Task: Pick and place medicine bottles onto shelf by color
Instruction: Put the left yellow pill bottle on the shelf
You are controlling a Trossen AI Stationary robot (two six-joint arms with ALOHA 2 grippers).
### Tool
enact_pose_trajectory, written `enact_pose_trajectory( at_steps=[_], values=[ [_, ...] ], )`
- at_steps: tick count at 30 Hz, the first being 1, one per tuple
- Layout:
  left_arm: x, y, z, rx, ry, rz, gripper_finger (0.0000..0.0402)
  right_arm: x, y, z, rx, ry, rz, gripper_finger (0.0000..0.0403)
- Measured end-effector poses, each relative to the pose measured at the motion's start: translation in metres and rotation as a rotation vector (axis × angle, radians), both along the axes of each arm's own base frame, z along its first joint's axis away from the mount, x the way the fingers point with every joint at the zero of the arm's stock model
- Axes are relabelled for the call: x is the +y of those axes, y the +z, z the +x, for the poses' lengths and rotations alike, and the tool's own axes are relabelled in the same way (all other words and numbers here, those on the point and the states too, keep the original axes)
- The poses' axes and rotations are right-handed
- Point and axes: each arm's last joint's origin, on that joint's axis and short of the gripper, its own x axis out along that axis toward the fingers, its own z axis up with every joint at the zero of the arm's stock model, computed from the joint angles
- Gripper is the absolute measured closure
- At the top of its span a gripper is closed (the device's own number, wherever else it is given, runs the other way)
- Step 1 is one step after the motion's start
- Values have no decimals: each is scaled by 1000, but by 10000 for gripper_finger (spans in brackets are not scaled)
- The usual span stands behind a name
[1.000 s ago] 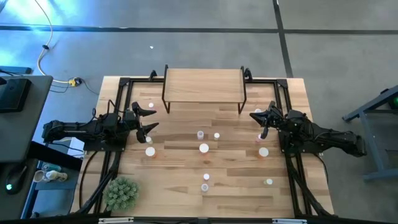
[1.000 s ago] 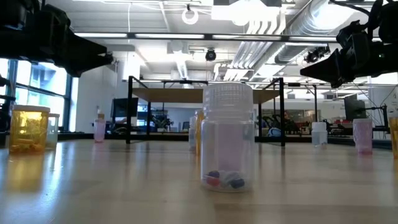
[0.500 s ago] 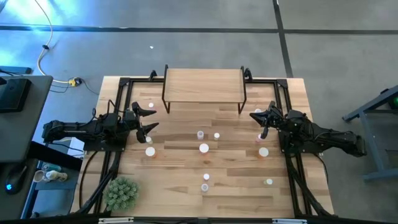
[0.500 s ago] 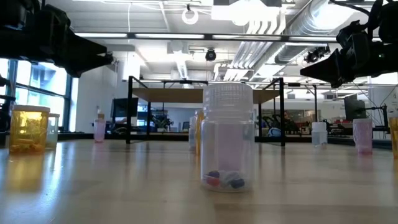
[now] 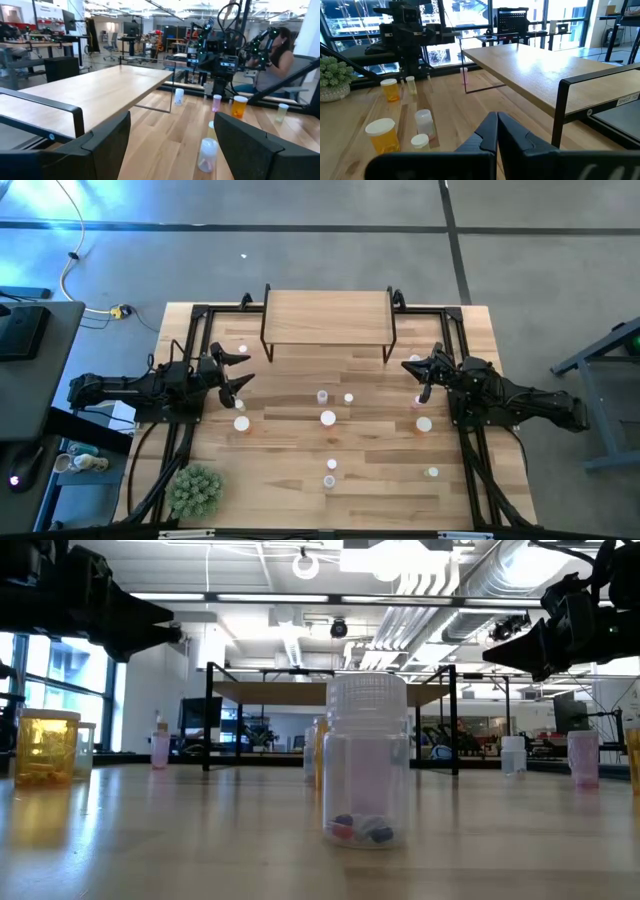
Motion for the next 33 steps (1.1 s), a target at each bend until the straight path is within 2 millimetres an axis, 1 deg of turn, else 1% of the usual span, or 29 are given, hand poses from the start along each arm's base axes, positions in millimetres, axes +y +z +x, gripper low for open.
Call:
enact_pose_trajectory(
  at_steps=[11,22,26,30,33],
  values=[
    [1,0,-1,-4,40,-1,124,0,0,0,0,0,0,400],
    [1,-2,0,18,24,-5,124,0,0,0,0,0,0,400],
    [1,-2,0,0,22,-46,124,0,0,0,0,0,0,400],
    [1,-3,0,6,21,-52,124,0,0,0,0,0,0,400],
    [0,-3,0,4,-8,-51,124,0,0,0,0,0,0,400]
  ],
)
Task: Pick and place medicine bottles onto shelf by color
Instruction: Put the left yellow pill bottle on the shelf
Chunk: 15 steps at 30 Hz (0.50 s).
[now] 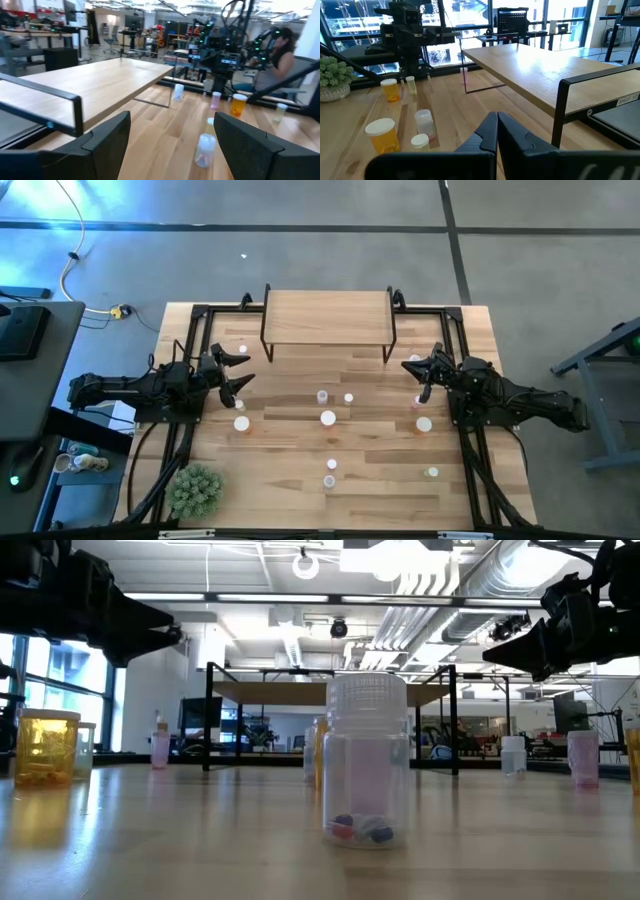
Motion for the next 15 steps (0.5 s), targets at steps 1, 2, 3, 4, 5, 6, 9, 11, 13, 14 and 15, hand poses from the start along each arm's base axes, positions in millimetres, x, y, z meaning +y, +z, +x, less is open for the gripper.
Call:
enact_pose_trajectory(
  at_steps=[1,2,3,4,5,6,9,11,13,14,15],
  values=[
    [0,0,0,-2,-9,1,124,0,0,0,0,0,0,400],
    [0,1,0,-5,-17,1,124,0,0,0,0,0,0,400],
    [-1,1,0,-9,-24,2,124,0,0,0,0,0,0,400],
    [-1,1,0,-10,-32,2,124,0,0,0,0,0,0,400],
    [-1,2,0,-6,-38,1,124,0,0,0,0,0,0,400],
    [-1,4,0,-5,-45,1,124,0,0,0,0,0,0,400],
    [-2,18,-2,-39,-60,8,124,0,0,0,1,0,0,400],
    [-2,29,-3,-50,-53,9,124,0,0,0,0,0,0,400],
    [-2,42,-4,-55,-44,9,124,0,0,0,1,0,0,400],
    [-2,49,-5,-55,-40,5,124,0,0,0,0,0,0,400],
    [-2,54,-5,-53,-35,-4,124,0,0,0,1,0,0,400]
  ],
)
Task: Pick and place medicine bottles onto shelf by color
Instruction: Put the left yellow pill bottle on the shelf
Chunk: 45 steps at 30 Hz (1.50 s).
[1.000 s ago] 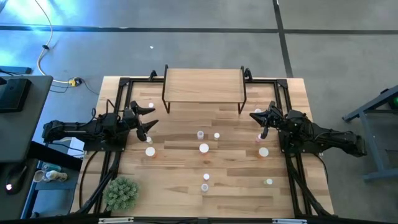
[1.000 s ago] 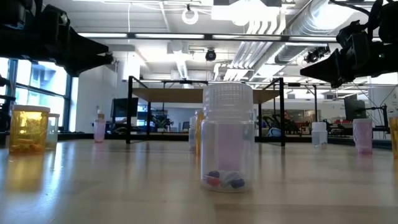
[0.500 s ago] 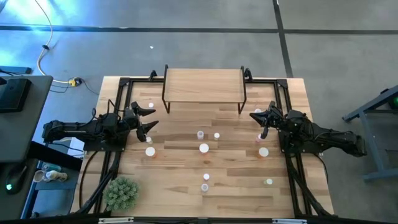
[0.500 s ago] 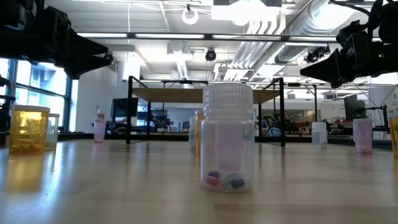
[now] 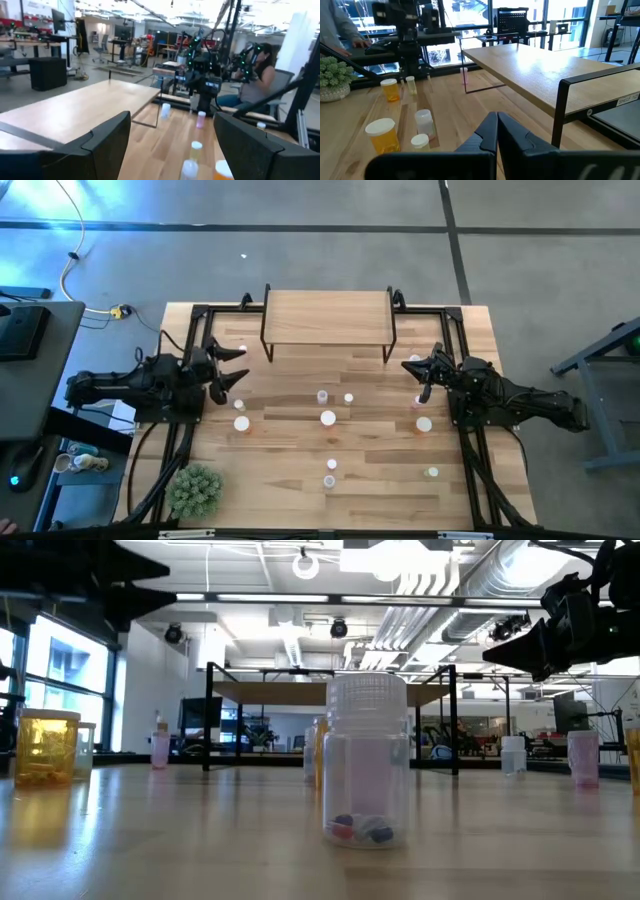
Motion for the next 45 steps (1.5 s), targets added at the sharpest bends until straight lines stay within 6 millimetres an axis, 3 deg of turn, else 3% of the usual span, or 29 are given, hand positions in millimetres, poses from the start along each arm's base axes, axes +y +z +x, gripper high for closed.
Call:
enact_pose_trajectory(
  at_steps=[11,16,32,45],
  values=[
    [3,60,9,248,51,-102,124,0,0,0,0,0,0,400],
    [3,68,14,410,68,-215,124,0,0,0,0,0,0,400],
    [2,31,36,748,170,-702,124,0,0,0,0,0,0,400],
    [0,12,41,877,349,-907,124,0,0,0,0,0,0,400]
  ],
)
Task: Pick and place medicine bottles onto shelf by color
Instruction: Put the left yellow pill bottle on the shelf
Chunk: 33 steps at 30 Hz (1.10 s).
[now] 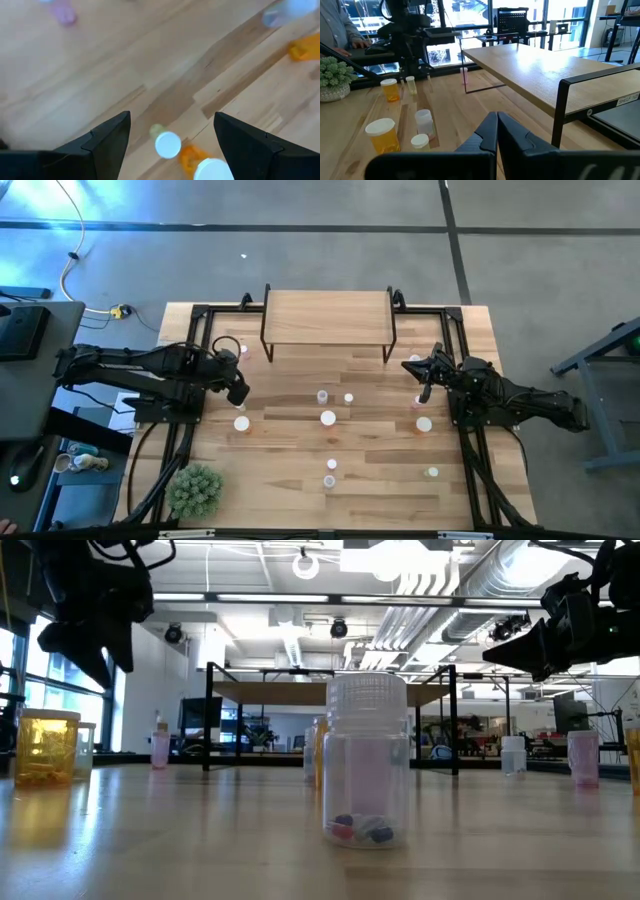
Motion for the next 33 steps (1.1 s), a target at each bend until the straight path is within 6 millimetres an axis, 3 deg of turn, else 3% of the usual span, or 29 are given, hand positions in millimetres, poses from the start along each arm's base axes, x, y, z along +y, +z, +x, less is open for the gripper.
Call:
enact_pose_trajectory(
  at_steps=[12,33],
  values=[
    [-17,-18,17,119,69,-73,124,0,0,0,0,0,0,400],
    [-25,-55,44,334,124,-73,126,0,0,0,-1,0,0,400]
  ],
)
